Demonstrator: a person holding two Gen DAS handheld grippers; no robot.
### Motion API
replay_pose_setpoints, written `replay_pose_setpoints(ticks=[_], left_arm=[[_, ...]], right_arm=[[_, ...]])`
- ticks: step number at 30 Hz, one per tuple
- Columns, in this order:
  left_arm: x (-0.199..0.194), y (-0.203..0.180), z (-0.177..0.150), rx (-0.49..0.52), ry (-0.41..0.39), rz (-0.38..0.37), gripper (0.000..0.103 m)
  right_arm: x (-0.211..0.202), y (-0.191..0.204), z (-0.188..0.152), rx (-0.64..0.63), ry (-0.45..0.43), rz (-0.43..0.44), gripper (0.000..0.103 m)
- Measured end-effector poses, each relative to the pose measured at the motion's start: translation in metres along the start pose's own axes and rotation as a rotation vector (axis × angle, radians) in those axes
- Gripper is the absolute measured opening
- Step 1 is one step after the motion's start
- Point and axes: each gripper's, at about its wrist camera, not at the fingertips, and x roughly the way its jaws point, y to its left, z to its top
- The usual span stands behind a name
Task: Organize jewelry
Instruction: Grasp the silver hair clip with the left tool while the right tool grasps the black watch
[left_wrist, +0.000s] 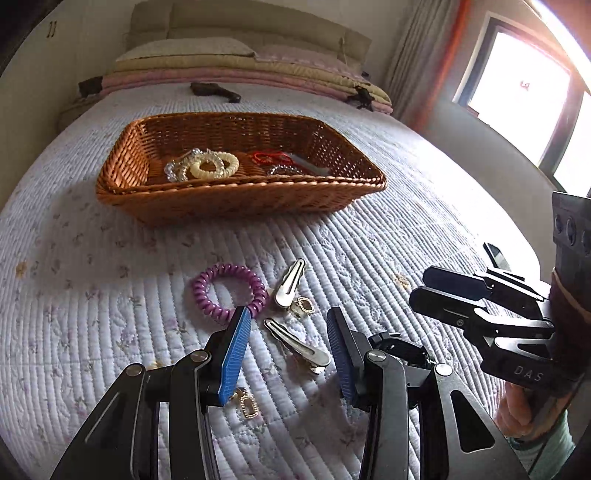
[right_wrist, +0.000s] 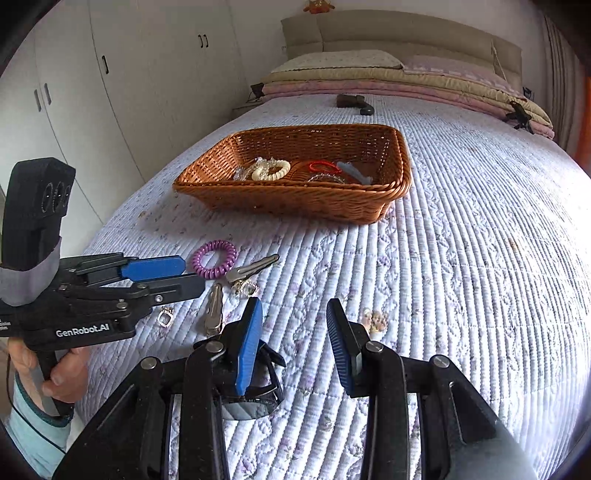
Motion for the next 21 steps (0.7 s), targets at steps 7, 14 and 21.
replay_pose_setpoints(ticks=[7, 14, 21], left_arm=[[0.023, -0.003, -0.002, -0.034, 0.041, 0.021, 0.044], [0.032, -0.010, -0.001, 0.015, 0.065, 0.049, 0.044], [0.024, -0.006, -0.005, 0.085, 0.099, 0.060, 0.026]], right_arm=[[0.010, -0.006, -0.008, -0.008, 0.086, 0.101, 0.039], [0.026, 0.003, -0.005, -0.083, 0.217, 0.147, 0.020], [0.029, 0.010, -0.006, -0.098, 0.318, 0.088, 0.017]])
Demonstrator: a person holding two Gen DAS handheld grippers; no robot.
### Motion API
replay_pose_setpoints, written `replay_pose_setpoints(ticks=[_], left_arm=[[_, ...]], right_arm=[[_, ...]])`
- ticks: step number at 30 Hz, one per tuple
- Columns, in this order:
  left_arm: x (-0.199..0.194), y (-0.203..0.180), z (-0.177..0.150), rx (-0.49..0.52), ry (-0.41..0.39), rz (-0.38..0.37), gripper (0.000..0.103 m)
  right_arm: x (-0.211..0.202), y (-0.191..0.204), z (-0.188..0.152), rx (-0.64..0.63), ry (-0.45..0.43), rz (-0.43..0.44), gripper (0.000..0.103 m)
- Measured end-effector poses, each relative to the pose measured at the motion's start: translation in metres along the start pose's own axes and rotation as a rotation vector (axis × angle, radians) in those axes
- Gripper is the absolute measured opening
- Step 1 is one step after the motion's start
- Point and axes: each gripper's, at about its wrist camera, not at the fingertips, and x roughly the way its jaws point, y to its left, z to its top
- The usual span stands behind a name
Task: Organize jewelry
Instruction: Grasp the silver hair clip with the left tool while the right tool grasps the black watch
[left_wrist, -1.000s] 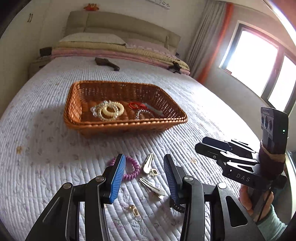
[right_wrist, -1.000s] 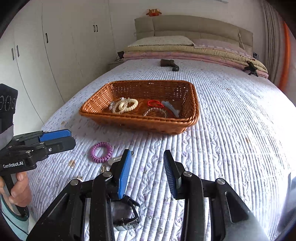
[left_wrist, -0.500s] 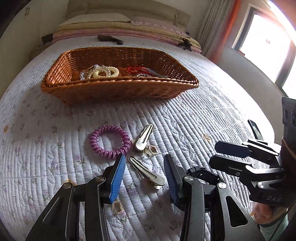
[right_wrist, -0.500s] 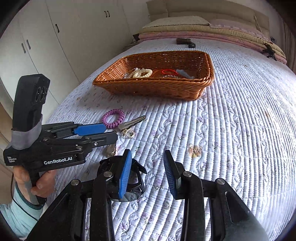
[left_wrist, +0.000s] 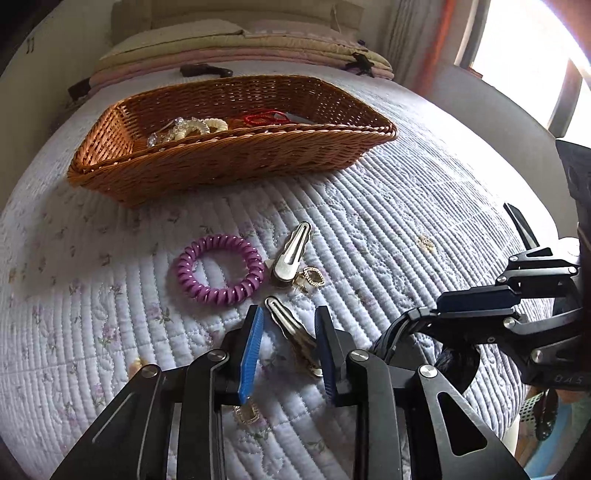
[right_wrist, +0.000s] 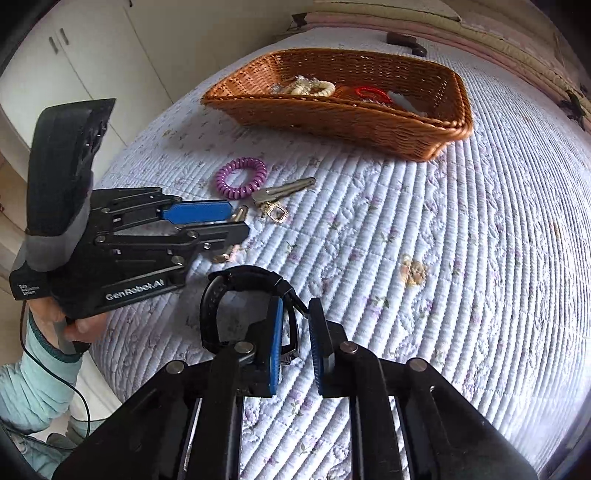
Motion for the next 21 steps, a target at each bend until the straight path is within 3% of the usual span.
replay_pose_setpoints(ticks=[3, 7, 11, 17, 21], left_arm=[[-0.007, 0.006, -0.005, 0.007, 0.004, -0.001, 0.026], [-0.007, 0.004, -0.007, 0.021, 0.007, -0.016, 0.027], [-0.005, -0.007, -0.012, 0.055, 0.003, 0.028, 0.027], [-0.005, -0.010, -0.018, 0.054, -0.010, 0.040, 0.026], [-0.006, -0.011, -0.022, 0.058, -0.036, 0.065, 0.019]], right_arm=[[-0.002, -0.005, -0.008, 0.065, 0.022, -0.057, 0.017], [-0.005, -0.003, -0.017, 0.094, 0.008, -0.052, 0.017], [0.001, 0.000, -0.016, 0.087, -0.006, -0.082, 0.017], [0.006, -0.004, -0.014, 0.118, -0.062, -0.045, 0.017], [0.006, -0.006, -0.015, 0.126, -0.085, -0.033, 0.015]])
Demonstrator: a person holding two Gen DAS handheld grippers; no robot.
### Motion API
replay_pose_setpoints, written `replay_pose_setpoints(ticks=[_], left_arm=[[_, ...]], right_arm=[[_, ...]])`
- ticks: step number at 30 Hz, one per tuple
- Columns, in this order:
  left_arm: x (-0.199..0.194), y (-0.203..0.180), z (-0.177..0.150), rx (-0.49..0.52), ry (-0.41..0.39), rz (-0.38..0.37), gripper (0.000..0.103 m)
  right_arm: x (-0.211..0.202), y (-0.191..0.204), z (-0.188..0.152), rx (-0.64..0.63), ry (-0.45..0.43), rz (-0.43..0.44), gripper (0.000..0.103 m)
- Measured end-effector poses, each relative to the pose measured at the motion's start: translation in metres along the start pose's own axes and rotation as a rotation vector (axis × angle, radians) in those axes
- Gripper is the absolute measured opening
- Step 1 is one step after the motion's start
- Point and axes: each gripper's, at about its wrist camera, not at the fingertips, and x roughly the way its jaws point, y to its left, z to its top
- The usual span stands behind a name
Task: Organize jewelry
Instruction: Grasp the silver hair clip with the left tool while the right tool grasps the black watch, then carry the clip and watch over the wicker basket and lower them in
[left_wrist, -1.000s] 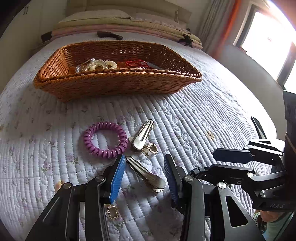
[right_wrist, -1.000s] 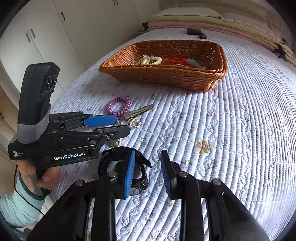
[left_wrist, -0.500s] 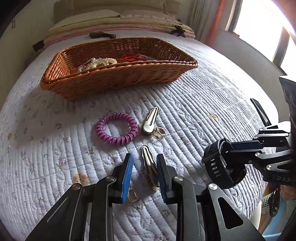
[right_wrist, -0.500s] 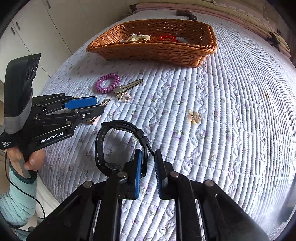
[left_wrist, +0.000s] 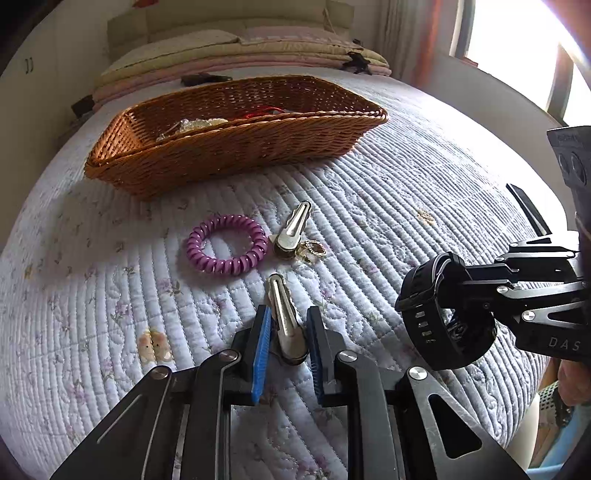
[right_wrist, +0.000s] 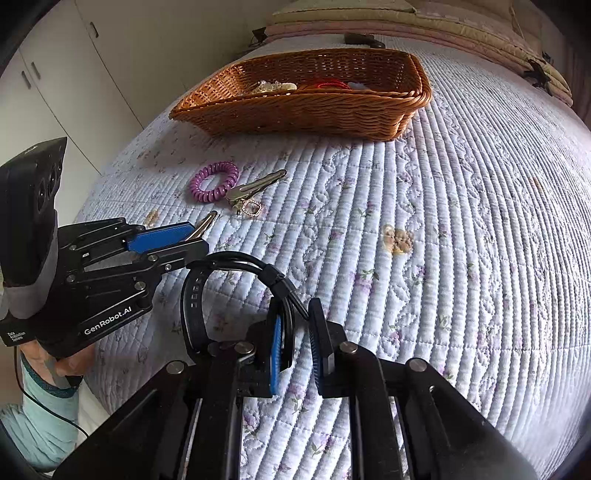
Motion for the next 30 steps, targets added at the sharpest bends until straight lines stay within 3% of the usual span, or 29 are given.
replay_pose_setpoints(ticks=[6, 18, 23, 30], left_arm=[[-0.010, 0.006, -0.001, -0.028, -0.077, -0.022, 0.017], [-0.055, 0.024, 0.007, -0.069, -0.236, -0.091, 0.017], [-0.074, 0.033, 0.030, -0.070, -0.298, -0.091, 0.017], [-0.072, 0.061, 0.090, -0.115, -0.365, -0.108, 0.017]], right_arm=[[-0.012, -0.002, -0.006, 0.006, -0.040, 0.027, 0.009], [-0.040, -0.006, 0.001, 0.070, -0.115, 0.067, 0.009], [-0.065, -0.006, 0.035, 0.077, -0.202, 0.050, 0.010], [-0.077, -0.015, 0.115, 0.084, -0.325, -0.012, 0.010]])
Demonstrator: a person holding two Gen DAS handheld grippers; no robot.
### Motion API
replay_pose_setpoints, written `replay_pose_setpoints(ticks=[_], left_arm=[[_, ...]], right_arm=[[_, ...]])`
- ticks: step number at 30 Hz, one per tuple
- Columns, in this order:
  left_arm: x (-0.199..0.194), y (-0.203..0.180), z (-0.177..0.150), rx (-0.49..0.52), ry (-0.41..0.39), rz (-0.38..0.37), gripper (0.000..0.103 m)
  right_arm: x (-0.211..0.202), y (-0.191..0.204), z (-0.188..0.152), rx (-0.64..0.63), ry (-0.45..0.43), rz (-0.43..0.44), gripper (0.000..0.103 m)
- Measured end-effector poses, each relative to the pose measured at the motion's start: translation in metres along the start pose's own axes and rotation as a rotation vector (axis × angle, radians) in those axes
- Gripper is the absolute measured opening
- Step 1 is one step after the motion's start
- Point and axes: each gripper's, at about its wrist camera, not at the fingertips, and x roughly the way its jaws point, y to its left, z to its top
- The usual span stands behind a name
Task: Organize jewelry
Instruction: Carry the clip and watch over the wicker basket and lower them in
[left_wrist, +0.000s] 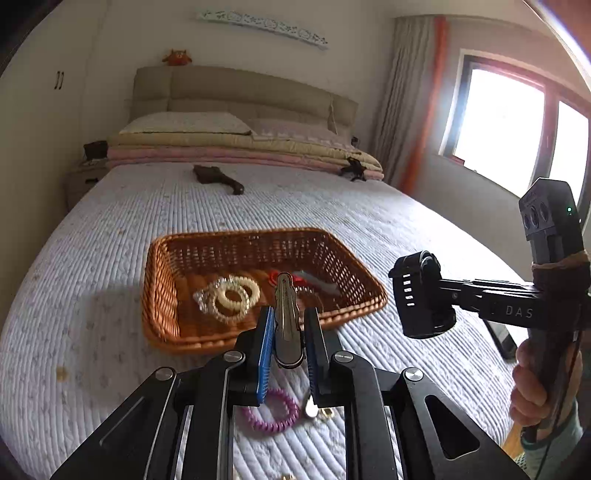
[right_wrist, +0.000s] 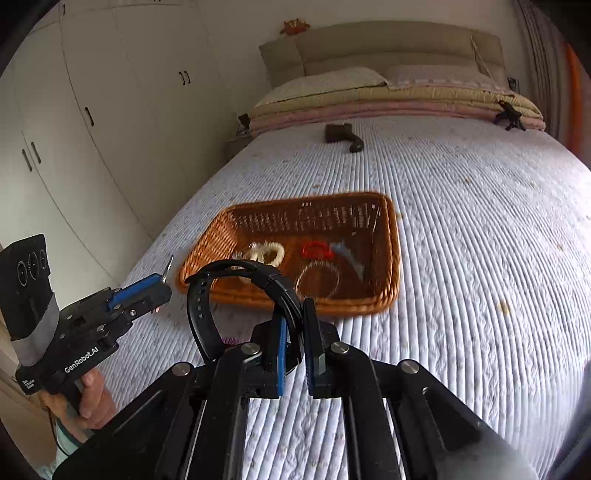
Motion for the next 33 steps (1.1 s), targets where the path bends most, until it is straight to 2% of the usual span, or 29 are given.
replay_pose_setpoints(ticks=[2, 5, 7, 11, 16, 21, 26, 29, 33], left_arm=[[0.019, 0.011, 0.013, -0.014, 0.005, -0.022, 0.017], [0.051, 0.032, 0.023, -0.054, 0.039, -0.016, 0.017], [0.069, 0.041, 0.026, -0.081, 0.057, -0.026, 0.017], [0.095, 0.043, 0.027, -0.065, 0.094, -0.002, 0.017], [0.115, 0.044, 0.018, -0.052, 0.143, 0.020, 0.017], [0.126, 0.050, 0.011, -0.061, 0.170, 0.046, 0.017], [0.124, 0.052, 0.009, -0.073, 0.161, 0.040, 0.019], [0.114, 0.050, 0.012, -0.072, 0.126, 0.027, 0.033], [0.089, 0.045, 0.015, -0.074, 0.070, 0.004, 0.034]], right_arm=[[0.020, -0.002, 0.019, -0.001, 0.004, 0.017, 0.010], [0.057, -0.004, 0.038, 0.015, 0.047, -0.022, 0.010], [0.082, -0.002, 0.045, 0.019, 0.079, -0.047, 0.010], [0.126, -0.007, 0.051, 0.063, 0.161, -0.071, 0.010], [0.159, -0.017, 0.053, 0.108, 0.240, -0.094, 0.010], [0.174, -0.021, 0.051, 0.106, 0.262, -0.115, 0.010], [0.167, -0.028, 0.051, 0.107, 0.205, -0.075, 0.021], [0.151, -0.027, 0.052, 0.090, 0.159, -0.070, 0.029], [0.111, -0.025, 0.049, 0.080, 0.039, -0.039, 0.029]])
